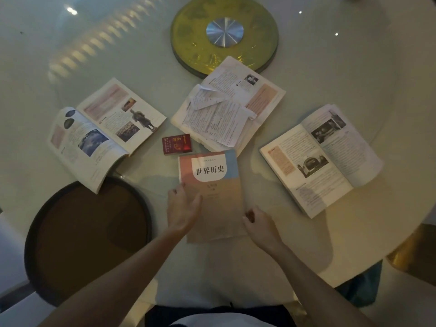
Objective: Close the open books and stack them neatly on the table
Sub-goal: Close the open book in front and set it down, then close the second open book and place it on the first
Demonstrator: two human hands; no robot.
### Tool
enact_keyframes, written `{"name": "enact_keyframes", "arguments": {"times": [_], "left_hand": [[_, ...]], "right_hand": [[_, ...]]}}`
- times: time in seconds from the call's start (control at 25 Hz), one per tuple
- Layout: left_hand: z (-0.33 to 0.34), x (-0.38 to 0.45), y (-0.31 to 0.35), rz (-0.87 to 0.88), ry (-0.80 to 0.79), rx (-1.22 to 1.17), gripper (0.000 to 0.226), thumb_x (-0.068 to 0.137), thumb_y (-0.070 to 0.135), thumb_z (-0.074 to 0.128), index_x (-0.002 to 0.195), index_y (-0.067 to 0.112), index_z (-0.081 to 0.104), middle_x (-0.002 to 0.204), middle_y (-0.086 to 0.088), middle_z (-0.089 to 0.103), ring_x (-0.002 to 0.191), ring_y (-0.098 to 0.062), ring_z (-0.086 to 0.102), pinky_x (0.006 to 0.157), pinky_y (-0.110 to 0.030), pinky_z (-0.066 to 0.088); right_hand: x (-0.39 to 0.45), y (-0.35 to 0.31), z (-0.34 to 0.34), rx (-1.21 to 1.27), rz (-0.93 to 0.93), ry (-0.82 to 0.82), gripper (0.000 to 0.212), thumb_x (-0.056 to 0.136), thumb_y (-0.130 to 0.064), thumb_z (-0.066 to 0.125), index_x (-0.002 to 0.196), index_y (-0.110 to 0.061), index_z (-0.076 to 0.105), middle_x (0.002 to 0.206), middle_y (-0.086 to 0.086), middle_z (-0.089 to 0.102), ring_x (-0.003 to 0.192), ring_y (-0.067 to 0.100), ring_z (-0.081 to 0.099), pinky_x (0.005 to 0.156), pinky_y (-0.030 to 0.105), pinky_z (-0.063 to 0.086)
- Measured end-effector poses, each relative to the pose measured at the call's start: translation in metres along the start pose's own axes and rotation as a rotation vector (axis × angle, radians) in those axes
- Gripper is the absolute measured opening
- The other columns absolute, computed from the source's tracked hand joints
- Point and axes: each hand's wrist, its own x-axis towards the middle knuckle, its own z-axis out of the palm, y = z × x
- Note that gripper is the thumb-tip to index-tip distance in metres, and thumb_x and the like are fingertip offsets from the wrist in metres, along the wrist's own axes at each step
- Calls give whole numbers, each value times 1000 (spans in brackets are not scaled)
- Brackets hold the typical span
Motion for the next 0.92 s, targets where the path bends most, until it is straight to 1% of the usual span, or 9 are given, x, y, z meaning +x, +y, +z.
{"name": "enact_keyframes", "arguments": {"times": [0.08, 0.24, 0.36, 0.48, 0.56, 0.64, 0.72, 0.8, 0.92], "left_hand": [[10, -11, 23, 137, 72, 81, 58, 91, 34, 66, 142, 12, 50, 135, -12, 51, 124, -27, 52, 105, -42, 48], [47, -19, 90, 421, -140, 51, 41, 92, 22, 68, 131, 11, 62, 129, -8, 56, 109, -20, 59, 90, -26, 43], [79, -3, 156, 510, -241, 125, 51, 94, 29, 64, 142, 14, 53, 140, -5, 52, 115, -20, 58, 94, -30, 47], [109, 19, 209, 525, -267, 191, 57, 94, 25, 65, 145, 7, 48, 146, -11, 48, 133, -28, 51, 107, -37, 41], [120, 32, 228, 444, -297, 242, 63, 96, 25, 63, 151, 4, 40, 154, -15, 41, 141, -31, 44, 112, -39, 37], [129, 42, 232, 377, -308, 292, 66, 98, 29, 60, 154, 6, 35, 155, -17, 43, 140, -33, 46, 108, -41, 40], [133, 43, 226, 369, -274, 292, 59, 98, 37, 58, 148, 9, 44, 143, -15, 54, 128, -31, 57, 95, -39, 47], [129, 43, 218, 325, -191, 121, 56, 98, 47, 56, 141, 11, 52, 133, -10, 62, 120, -27, 62, 92, -36, 50], [123, 40, 218, 64, -105, -441, 45, 100, 51, 50, 126, 15, 55, 118, -5, 64, 103, -26, 69, 89, -40, 58]], "right_hand": [[1, 7, -21, 90, 37, 115, 10, 91, -22, 64, 83, -16, 64, 81, -2, 68, 78, 21, 64, 68, 36, 48], [9, 44, -94, 369, 286, 517, 11, 91, -19, 66, 95, -9, 65, 86, 4, 66, 83, 25, 62, 71, 32, 41], [19, 87, -132, 577, 536, 602, 25, 90, -24, 69, 105, -7, 57, 99, 8, 63, 89, 28, 61, 73, 37, 48], [26, 107, -138, 909, 603, 407, 11, 93, -19, 68, 99, -9, 68, 104, 12, 73, 89, 27, 68, 73, 39, 55], [24, 106, -134, 1054, 593, 265, 13, 97, -12, 64, 107, -8, 71, 107, 11, 75, 89, 27, 70, 71, 38, 58], [20, 105, -131, 1162, 590, 216, 25, 97, -6, 62, 120, -1, 68, 109, 12, 74, 84, 25, 69, 67, 35, 60], [12, 100, -137, 1408, 565, 142, 27, 95, 1, 60, 121, 3, 65, 100, 15, 73, 71, 23, 69, 58, 31, 60], [0, 91, -152, 1662, 541, 58, 27, 92, 5, 58, 119, 5, 63, 83, 13, 71, 59, 19, 67, 53, 28, 60], [-16, 76, -179, 1913, 464, -32, 33, 80, 4, 61, 113, 6, 63, 75, 14, 66, 56, 17, 61, 51, 27, 58]]}}
